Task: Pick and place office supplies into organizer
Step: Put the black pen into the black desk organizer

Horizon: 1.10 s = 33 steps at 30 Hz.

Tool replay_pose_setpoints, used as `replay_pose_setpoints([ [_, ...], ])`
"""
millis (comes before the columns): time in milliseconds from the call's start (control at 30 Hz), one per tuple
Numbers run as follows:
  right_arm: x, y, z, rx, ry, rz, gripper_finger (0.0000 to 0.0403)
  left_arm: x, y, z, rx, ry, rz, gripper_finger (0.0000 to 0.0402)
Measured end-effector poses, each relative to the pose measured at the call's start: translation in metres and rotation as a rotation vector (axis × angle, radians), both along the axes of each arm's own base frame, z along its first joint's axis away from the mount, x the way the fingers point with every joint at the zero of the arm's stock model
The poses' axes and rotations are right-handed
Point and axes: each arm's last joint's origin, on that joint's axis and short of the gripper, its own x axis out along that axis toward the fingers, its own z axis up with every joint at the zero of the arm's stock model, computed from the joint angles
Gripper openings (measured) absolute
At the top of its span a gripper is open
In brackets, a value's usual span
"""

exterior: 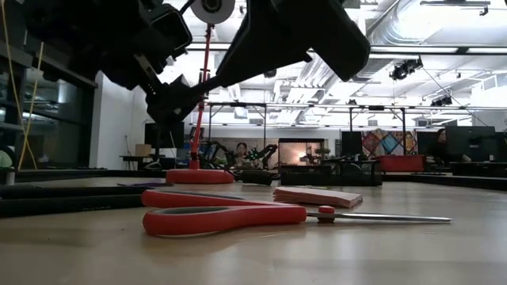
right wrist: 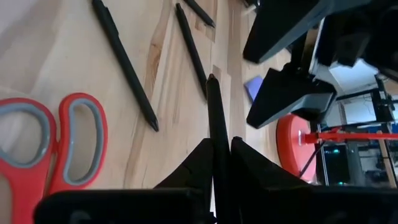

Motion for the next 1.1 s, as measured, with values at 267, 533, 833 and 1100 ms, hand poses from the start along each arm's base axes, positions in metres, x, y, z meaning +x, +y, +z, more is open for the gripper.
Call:
replay_pose_setpoints([
  [267,0.005,-0.001,0.003,-0.023,-0.011,0.032,0.0020,-0.001,-0.008,-0.002,0.017,0.017,-0.015,0.0278],
  [533,0.013,-0.005,0.010,-0.030,-0.023,0.066,0.0026,-0.002,-0.008,-0.004,0.023,0.042,-0.012,0.0278],
  [833,0.021,-0.011,0.019,-0.003,-0.014,0.088,0.0033,-0.003,-0.008,-0.005,0.023,0.053,-0.010,0.0234],
  [1100,0.022,-0.016,0.017,-0.006,0.008,0.082,0.0019,-0.003,-0.007,-0.006,0.033,0.059,-0.013,0.0150],
])
